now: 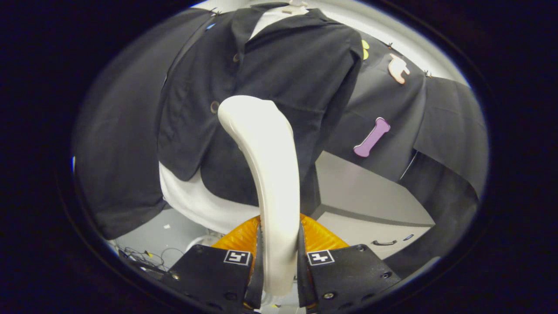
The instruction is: Iron the clothes twice with a garment steamer, once on the left side and once on the right side.
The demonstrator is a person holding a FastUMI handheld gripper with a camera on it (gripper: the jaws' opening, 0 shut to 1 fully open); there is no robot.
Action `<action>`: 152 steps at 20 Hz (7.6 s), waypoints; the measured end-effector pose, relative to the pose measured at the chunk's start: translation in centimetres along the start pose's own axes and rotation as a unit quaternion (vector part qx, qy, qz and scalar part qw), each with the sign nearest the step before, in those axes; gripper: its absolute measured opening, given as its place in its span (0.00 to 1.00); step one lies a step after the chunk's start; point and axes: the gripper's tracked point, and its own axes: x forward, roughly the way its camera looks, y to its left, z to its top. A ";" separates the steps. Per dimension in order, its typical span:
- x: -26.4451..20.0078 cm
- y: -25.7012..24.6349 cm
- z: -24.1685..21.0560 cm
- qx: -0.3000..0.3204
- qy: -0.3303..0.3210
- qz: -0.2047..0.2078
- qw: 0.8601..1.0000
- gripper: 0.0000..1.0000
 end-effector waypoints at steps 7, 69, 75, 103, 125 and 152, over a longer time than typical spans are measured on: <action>-5.6 -1.4 8.4 0.051 -0.071 0.027 0.996 0.34; -1.5 15.7 24.6 -0.100 -0.142 -0.071 0.982 0.34; -1.0 15.8 21.5 -0.103 -0.129 -0.069 0.984 0.34; 2.8 17.7 6.2 -0.152 -0.044 -0.041 0.987 0.34; 5.8 20.3 -7.6 -0.161 0.029 0.021 0.986 0.34; -22.7 -20.4 -19.8 0.103 -0.010 0.025 0.994 0.34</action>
